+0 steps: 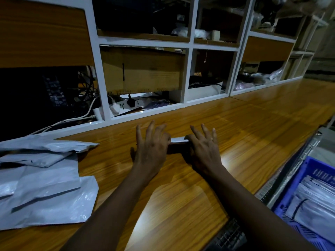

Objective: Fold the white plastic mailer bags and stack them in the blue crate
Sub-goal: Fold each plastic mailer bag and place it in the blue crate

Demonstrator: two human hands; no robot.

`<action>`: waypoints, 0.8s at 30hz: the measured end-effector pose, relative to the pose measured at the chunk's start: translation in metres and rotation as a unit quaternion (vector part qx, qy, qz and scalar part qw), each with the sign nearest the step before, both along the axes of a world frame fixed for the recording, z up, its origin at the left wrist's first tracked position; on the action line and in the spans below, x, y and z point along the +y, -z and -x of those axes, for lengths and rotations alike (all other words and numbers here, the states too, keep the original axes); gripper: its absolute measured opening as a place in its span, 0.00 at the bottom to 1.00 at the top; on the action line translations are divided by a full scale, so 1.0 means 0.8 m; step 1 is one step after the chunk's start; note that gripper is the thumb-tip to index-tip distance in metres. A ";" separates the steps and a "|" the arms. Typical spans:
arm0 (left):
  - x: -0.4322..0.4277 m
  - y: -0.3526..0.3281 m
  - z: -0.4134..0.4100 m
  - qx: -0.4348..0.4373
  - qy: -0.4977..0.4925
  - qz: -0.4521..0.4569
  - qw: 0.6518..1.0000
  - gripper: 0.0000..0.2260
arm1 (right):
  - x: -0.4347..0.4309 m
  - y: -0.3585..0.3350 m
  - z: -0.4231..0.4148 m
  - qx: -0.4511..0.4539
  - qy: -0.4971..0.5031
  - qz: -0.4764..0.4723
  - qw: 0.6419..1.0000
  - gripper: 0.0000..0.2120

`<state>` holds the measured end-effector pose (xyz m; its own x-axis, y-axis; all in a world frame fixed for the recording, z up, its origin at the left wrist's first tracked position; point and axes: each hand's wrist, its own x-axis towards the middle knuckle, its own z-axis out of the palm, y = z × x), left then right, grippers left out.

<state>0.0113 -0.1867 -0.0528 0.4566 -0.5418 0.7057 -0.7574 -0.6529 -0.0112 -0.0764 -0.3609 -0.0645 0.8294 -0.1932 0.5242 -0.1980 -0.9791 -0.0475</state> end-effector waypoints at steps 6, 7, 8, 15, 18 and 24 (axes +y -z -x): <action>-0.049 -0.037 0.020 0.064 -0.173 0.034 0.982 0.13 | -0.023 -0.034 0.020 -0.066 0.037 0.007 0.997 0.20; -0.059 -0.044 0.024 0.056 -0.206 0.058 0.975 0.12 | -0.032 -0.040 0.026 -0.082 0.046 0.016 0.995 0.18; -0.069 -0.044 0.025 0.021 -0.161 0.043 0.986 0.09 | -0.042 -0.046 0.033 -0.089 0.059 0.018 0.994 0.17; -0.179 -0.075 0.089 -0.025 0.108 -0.050 0.993 0.07 | -0.138 -0.071 0.137 -0.100 0.170 0.008 0.980 0.21; -0.251 -0.070 0.136 -0.026 0.178 -0.074 0.981 0.08 | -0.188 -0.061 0.204 -0.090 0.227 -0.004 0.970 0.22; -0.401 -0.032 0.229 -0.020 0.277 -0.159 0.947 0.11 | -0.286 -0.010 0.337 -0.029 0.337 -0.042 0.940 0.28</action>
